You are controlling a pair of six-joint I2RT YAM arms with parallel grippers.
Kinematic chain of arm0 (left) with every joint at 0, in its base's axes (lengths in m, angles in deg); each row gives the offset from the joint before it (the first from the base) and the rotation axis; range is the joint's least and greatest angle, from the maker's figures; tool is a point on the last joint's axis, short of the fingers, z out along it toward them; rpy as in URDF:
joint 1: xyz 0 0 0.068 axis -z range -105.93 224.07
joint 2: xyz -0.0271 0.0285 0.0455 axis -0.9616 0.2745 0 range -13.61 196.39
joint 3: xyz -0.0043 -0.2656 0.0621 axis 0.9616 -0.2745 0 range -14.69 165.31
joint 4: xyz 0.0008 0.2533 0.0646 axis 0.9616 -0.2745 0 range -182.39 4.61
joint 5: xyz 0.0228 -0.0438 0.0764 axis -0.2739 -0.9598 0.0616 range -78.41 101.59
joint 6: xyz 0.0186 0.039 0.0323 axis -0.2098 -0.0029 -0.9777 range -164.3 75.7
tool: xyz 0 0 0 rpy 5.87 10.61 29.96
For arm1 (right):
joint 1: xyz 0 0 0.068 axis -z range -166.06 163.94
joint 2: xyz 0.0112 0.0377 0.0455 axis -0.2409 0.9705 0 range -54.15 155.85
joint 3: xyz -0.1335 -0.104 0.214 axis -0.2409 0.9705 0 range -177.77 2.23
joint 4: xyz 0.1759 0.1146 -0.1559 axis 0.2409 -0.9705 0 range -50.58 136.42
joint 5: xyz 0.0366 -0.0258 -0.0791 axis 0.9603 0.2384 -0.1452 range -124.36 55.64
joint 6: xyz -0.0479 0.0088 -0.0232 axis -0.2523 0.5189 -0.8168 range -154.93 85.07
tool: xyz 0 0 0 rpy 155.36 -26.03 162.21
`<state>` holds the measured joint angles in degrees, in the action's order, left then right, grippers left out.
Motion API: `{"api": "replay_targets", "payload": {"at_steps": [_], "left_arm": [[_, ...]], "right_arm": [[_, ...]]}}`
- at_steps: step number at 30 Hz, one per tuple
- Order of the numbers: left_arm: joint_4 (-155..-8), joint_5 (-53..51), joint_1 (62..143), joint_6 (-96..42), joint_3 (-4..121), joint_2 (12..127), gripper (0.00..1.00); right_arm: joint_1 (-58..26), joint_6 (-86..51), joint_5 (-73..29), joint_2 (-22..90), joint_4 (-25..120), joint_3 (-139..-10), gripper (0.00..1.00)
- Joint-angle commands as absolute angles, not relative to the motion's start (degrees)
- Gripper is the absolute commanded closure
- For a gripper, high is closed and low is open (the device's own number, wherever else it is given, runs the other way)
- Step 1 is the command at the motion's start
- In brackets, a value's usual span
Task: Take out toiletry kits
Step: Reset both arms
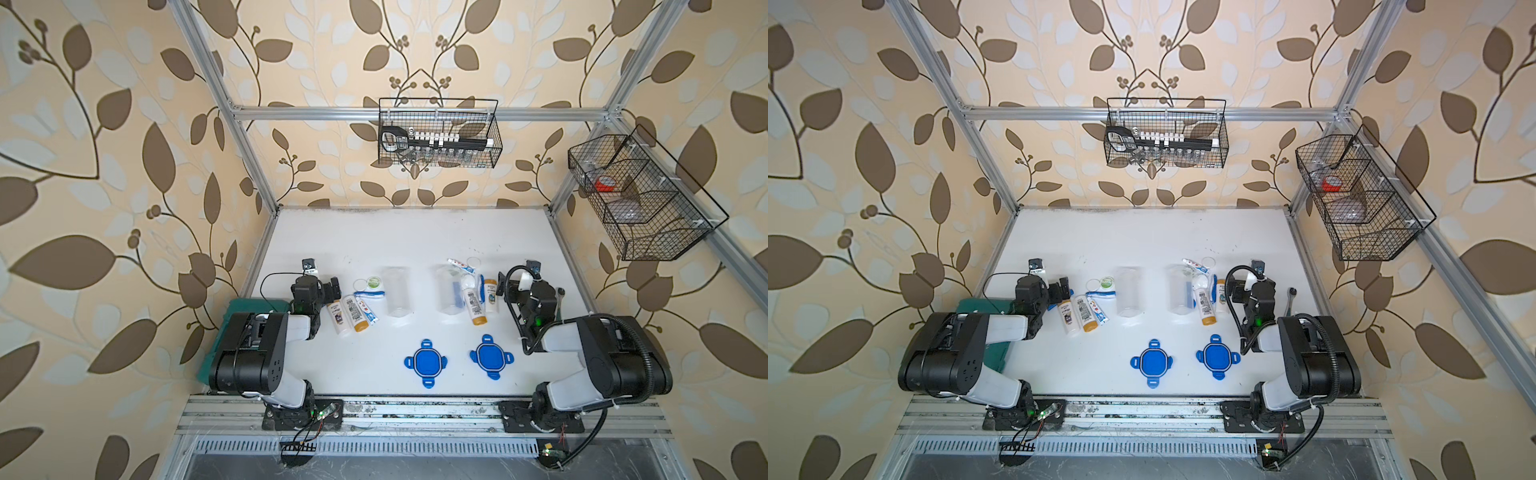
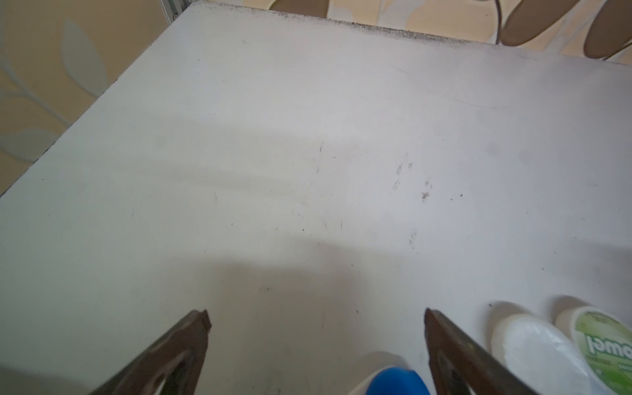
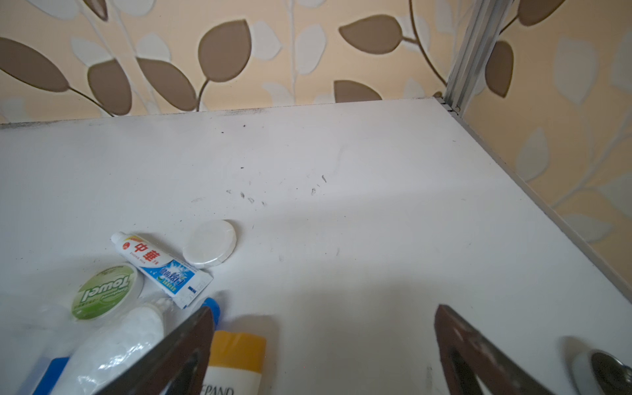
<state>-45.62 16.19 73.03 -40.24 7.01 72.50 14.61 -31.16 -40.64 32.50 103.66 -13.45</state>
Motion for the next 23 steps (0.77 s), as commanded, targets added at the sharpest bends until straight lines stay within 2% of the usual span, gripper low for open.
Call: {"api": "replay_targets", "payload": {"at_steps": [1, 23], "left_arm": [[-42.65, 15.85, 74.03, -41.92, 7.12, 72.00, 0.01], [-43.29, 17.48, 75.25, -42.82, 7.51, 72.09, 0.01]], "right_arm": [[14.64, -31.85, -38.63, 31.77, 104.70, -13.98, 0.01], [14.21, -32.27, -38.49, 31.54, 104.01, -14.22, 0.01]]}}
